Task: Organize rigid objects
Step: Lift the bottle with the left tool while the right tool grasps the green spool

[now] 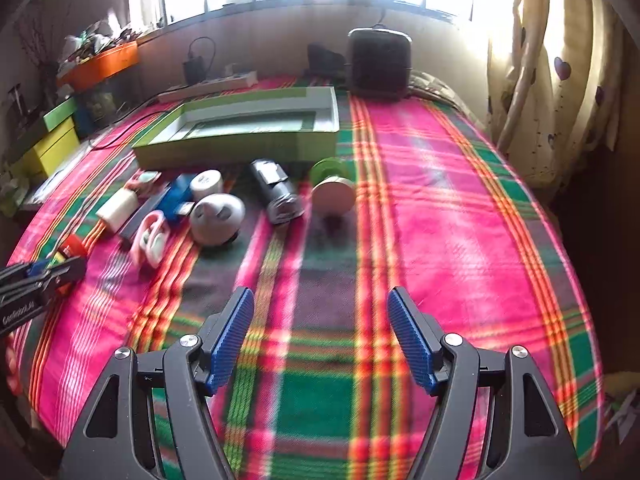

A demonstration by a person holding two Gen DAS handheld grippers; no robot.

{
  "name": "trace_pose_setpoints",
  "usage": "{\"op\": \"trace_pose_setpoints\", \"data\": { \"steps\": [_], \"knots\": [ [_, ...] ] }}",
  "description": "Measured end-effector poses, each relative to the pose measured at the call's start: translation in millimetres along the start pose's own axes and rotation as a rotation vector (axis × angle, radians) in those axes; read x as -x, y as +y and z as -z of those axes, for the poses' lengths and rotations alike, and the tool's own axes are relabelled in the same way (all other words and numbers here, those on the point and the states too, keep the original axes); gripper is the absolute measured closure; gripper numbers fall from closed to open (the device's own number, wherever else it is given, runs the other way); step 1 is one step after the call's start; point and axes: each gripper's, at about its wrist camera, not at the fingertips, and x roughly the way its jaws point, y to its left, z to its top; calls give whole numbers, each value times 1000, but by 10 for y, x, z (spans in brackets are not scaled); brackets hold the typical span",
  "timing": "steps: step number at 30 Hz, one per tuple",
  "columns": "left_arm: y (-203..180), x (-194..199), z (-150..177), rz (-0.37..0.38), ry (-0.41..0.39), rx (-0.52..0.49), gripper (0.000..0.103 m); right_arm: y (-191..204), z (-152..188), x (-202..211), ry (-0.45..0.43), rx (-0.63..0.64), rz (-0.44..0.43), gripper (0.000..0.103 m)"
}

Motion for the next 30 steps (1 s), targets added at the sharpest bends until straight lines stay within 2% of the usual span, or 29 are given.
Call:
{"op": "trace_pose_setpoints", "data": {
  "steps": [9, 18, 27, 30],
  "knots": [
    [23, -74, -96, -14, -1, -8, 72, -135, -408, -215, 10, 5, -18, 33],
    [19, -119, -146, -18, -2, 1, 72, -203, -637, -512, 45, -29, -77, 34],
    [9, -154, -181, -24, -4, 4, 72, -228, -679, -729, 97, -22, -85, 48],
    [14, -154, -188, -22, -5, 6, 72, -227, -671, -766, 106, -14, -78, 57]
  ]
}}
